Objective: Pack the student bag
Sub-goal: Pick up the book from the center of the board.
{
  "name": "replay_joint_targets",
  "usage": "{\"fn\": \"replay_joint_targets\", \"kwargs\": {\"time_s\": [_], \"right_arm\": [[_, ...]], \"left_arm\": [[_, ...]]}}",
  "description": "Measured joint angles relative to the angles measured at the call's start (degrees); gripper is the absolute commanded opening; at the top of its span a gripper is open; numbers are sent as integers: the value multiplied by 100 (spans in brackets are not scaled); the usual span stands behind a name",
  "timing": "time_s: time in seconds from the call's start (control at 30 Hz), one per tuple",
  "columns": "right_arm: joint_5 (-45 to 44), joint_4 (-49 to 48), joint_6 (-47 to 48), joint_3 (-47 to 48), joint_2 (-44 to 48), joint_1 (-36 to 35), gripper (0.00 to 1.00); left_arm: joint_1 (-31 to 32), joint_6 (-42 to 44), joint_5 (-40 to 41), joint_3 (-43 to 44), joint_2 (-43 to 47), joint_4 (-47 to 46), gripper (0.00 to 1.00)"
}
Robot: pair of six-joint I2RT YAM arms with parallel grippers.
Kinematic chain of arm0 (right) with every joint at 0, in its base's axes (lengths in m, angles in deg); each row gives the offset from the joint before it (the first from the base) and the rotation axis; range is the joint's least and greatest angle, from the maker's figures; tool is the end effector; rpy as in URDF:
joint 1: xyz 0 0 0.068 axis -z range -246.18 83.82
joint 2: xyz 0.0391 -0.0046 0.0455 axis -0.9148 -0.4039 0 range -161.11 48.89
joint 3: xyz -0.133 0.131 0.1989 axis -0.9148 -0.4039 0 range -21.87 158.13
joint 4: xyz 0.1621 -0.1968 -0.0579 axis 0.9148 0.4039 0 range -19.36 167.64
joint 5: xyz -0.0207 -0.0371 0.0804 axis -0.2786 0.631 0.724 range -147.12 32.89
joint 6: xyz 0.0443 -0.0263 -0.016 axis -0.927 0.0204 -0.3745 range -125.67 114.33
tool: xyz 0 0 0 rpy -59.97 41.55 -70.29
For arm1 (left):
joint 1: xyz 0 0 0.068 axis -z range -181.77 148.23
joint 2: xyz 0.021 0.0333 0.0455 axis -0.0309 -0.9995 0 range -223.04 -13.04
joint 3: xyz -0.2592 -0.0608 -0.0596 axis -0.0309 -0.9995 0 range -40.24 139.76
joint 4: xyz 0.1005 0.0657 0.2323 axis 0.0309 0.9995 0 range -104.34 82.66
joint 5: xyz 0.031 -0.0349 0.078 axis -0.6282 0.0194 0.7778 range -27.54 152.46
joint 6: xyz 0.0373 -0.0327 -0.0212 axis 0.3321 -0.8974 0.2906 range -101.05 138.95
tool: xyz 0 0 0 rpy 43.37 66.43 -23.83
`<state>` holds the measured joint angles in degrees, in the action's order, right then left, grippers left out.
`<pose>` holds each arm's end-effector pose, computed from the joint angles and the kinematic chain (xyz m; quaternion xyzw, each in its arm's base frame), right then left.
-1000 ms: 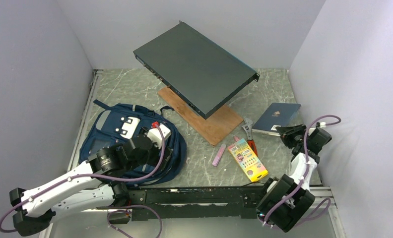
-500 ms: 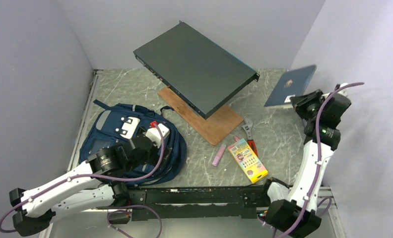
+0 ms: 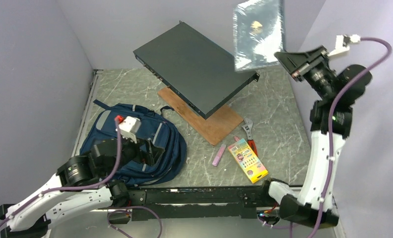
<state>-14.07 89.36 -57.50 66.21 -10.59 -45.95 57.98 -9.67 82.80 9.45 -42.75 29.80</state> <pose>0.1688 -0.0362 0.5280 0.1251 0.6494 0.4211 0.6207 0.0602 -0.0787 0.3405 0.1293 0.8217 -0.2665 0.4870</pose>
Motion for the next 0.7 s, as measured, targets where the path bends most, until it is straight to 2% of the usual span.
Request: {"fn": "replay_joint_targets", "kwargs": {"time_s": [0.03, 0.1, 0.2, 0.3, 0.4, 0.53, 0.7], "right_arm": [[164, -463, -365, -42, -122, -122, 0], [407, -1320, -960, -61, -474, -898, 0], [627, -2240, -1567, -83, -1143, -2369, 0], [855, -2865, -2009, -468, -1644, -3718, 0], [896, -3220, -2319, -1001, -1895, -4728, 0], [890, -4092, -2896, -1679, -2105, -5593, 0], [691, -5685, -3720, -2107, -2452, -6052, 0]], "left_arm": [[0, -146, -24, 81, 35, 2, 100], [0, -509, -118, 247, 203, -11, 100], [0, -1034, -278, 387, 575, -98, 100], [0, -1554, -459, 358, 984, -476, 100], [-2, -1943, -570, 111, 1464, -1108, 100], [-4, -2463, -573, -597, 2308, -1958, 100], [-4, -2964, -356, -1370, 2946, -2599, 100]]}}
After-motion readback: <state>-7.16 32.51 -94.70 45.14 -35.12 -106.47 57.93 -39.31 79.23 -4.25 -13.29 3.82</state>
